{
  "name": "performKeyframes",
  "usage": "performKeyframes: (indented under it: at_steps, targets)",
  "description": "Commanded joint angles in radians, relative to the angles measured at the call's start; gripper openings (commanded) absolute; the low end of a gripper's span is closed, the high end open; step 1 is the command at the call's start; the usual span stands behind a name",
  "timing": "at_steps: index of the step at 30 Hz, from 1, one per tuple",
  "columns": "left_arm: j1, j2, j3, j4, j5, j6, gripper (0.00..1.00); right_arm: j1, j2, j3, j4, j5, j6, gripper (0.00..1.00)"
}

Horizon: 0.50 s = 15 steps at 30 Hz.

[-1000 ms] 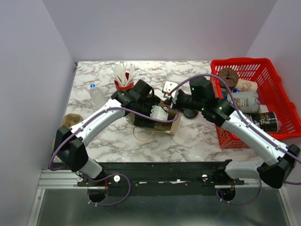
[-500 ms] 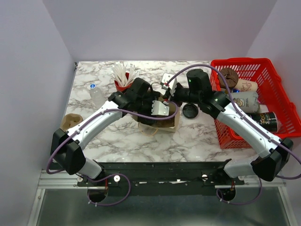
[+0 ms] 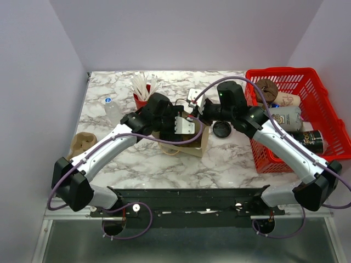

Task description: Pack the takeout coffee

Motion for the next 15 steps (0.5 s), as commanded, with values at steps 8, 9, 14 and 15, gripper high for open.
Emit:
performKeyframes:
  at_steps: [8,9,14,15]
  targets:
    - [0.028,-0.142,-0.048,0.135,0.26,-0.141,0.99,0.027,-0.042,-0.059,-0.001,-0.012,-0.045,0.01]
    - [0.028,-0.144,-0.047,0.138,0.254,-0.152,0.99,0.027,-0.042,-0.056,-0.001,-0.011,-0.042,0.01]
    - [0.061,-0.206,-0.035,0.201,0.242,-0.316,0.99,0.031,-0.057,-0.07,0.002,0.008,-0.058,0.0]
    - [0.071,-0.214,-0.012,0.21,0.237,-0.35,0.98,0.033,-0.06,-0.073,0.001,0.009,-0.064,0.01]
